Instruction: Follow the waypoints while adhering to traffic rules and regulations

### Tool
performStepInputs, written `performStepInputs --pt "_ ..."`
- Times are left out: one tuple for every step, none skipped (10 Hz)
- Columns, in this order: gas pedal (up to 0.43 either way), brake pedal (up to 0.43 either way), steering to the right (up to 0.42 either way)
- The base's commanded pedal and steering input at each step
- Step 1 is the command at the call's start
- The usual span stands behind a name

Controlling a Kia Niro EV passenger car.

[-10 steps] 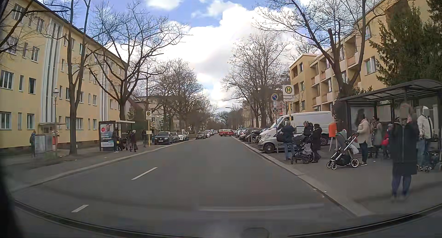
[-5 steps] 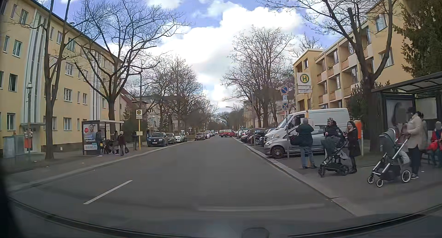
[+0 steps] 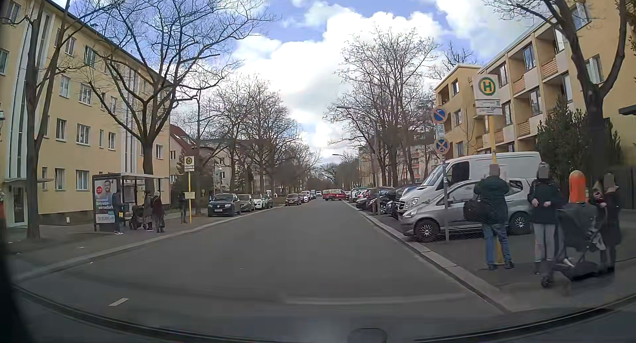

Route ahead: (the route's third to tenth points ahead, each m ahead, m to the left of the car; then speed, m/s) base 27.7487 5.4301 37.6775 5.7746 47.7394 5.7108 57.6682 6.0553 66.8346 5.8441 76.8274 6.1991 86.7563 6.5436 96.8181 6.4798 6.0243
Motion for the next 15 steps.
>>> performStepInputs --pt "0.039 0.030 -0.032" --pt "0.039 0.037 -0.031" --pt "0.039 0.030 -0.031" --pt "0.039 0.037 -0.026" --pt "0.039 0.037 -0.022" --pt "0.039 0.030 -0.021" --pt "0.039 0.037 -0.021" --pt "0.039 0.037 -0.021" --pt "0.039 0.037 -0.020" --pt "0.039 0.037 -0.014" --pt "0.039 0.037 -0.005" --pt "0.039 0.037 -0.001" --pt "0.039 0.030 -0.001" --pt "0.028 0.037 0.000" --pt "0.028 0.037 0.003"
